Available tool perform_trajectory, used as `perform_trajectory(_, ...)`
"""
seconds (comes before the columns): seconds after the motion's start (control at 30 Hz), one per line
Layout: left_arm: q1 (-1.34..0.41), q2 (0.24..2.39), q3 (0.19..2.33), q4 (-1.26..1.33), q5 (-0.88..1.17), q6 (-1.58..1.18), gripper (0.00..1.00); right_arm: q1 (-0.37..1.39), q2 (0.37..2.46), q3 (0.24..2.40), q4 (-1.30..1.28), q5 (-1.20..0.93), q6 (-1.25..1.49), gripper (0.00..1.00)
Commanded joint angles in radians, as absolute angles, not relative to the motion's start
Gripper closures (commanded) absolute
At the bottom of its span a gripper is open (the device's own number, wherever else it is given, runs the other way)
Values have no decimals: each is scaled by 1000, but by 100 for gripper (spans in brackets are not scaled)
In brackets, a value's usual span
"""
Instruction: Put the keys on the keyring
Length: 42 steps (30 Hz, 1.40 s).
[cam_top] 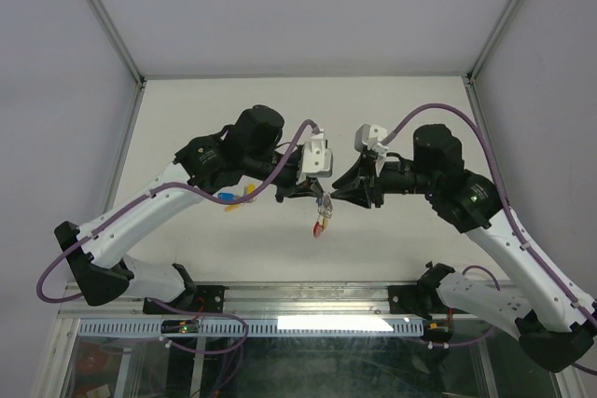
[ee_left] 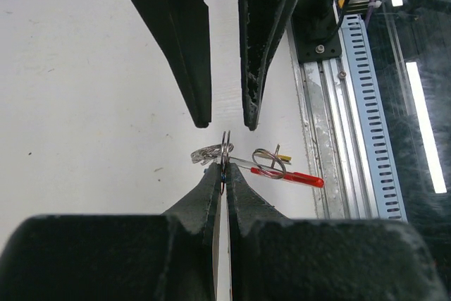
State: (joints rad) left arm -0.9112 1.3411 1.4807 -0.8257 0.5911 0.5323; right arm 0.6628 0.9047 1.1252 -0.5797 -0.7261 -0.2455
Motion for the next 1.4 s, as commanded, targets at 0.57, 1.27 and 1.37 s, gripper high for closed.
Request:
perform_trajectory(0.57, -936, 1350, 1554, -814, 581, 563, 100, 672, 958, 1086, -481, -822, -225, 79)
perform_trajectory(1.27, -938, 1212, 1438, -593, 561, 497, 68, 677, 875, 1195, -508, -745, -231, 100)
perform_trajectory(1.37, -937, 1159, 1374, -493, 566, 471, 67, 677, 857, 1215, -495, -751, -219, 100)
